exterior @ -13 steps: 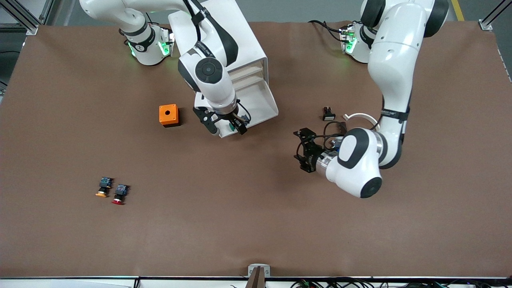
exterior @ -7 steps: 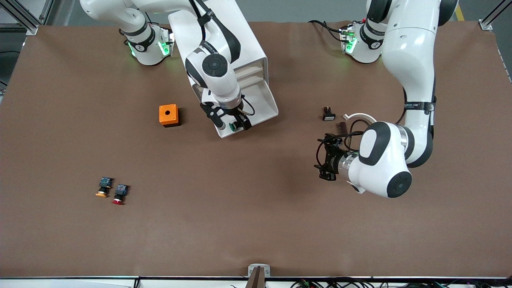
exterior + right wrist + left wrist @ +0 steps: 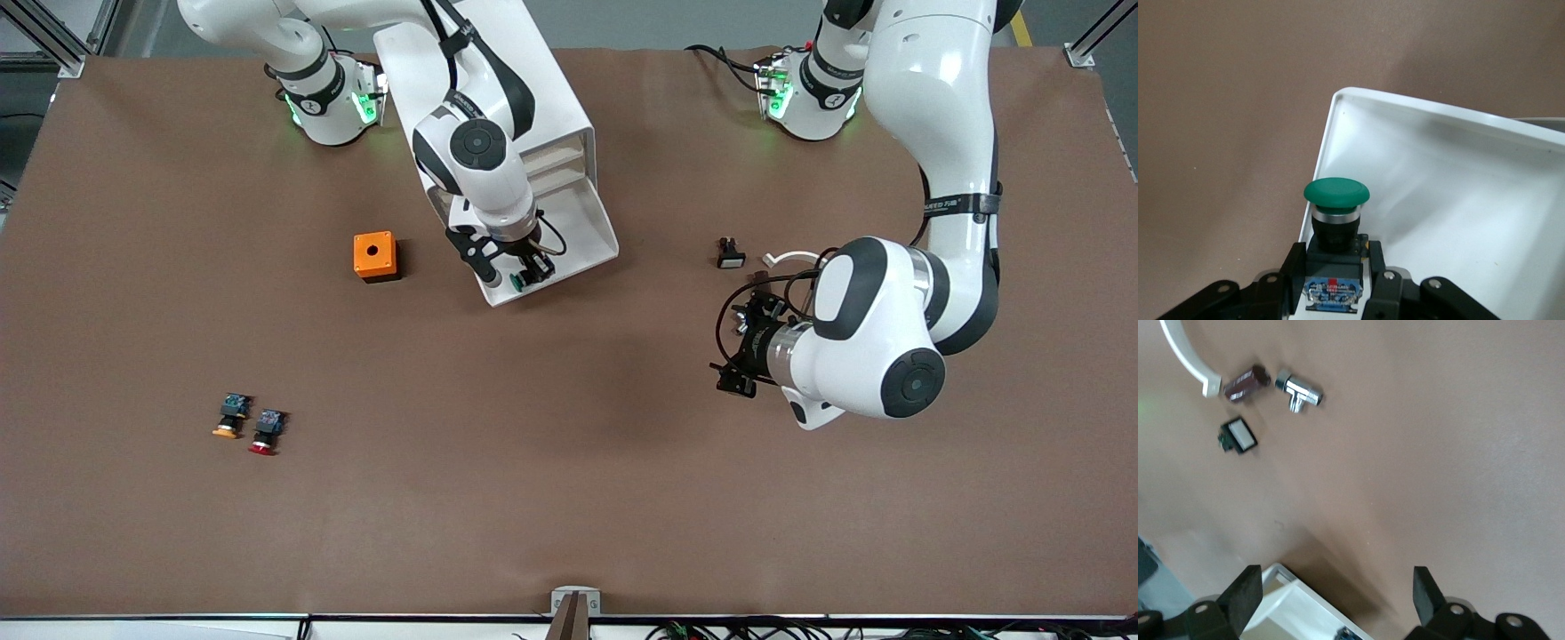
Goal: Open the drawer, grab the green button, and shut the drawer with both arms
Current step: 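Carry the green button toward the red button with the right gripper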
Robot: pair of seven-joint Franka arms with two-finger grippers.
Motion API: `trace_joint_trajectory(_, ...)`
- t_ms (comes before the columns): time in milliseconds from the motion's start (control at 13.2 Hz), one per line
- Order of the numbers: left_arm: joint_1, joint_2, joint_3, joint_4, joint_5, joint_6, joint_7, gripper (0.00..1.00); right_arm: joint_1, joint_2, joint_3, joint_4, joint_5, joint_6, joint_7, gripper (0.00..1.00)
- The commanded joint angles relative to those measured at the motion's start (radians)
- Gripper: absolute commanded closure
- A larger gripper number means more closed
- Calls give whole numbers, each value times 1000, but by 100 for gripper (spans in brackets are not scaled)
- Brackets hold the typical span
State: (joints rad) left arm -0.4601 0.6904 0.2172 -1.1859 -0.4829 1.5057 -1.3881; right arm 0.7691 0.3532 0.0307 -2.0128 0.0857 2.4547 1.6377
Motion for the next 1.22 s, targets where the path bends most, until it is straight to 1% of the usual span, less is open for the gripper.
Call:
trace_joint_trajectory(0,-11,-40,16,-17,55,-2,75,1,13,-17,-6,-21,5,6,4,89)
trace_joint_trajectory(152,-11,-48,18,-17,63,1,139,1,10,-19,-6,3,5,1,4,96)
trace_joint_trajectory(228,-12,-66,16,-17,63,7,186,1,6,-20,-6,28,6,-25,2,96)
trace_joint_trajectory(380,-12,-68,10,-36,64,10,294,1,-8,-22,-11,109,6,-152,-12,97)
trace_joint_trajectory(532,-17,-68,8,-38,70,39,307,1,-54,-29,-11,150,6,-209,-92,98)
trace_joint_trajectory(684,-52,-63,7,-38,108,79,355,1,-132,-39,-11,195,6,-304,-204,98)
trace_joint_trajectory(837,-101,-63,-1,-41,171,137,478,1,-224,-39,-8,244,6,-379,-344,98)
trace_joint_trajectory(989,-121,-55,-5,-53,173,142,561,1,-321,-39,-3,272,8,-424,-512,98)
trace_joint_trajectory(1141,-133,-49,-22,-55,175,142,636,1,-420,-36,-3,275,8,-428,-696,98)
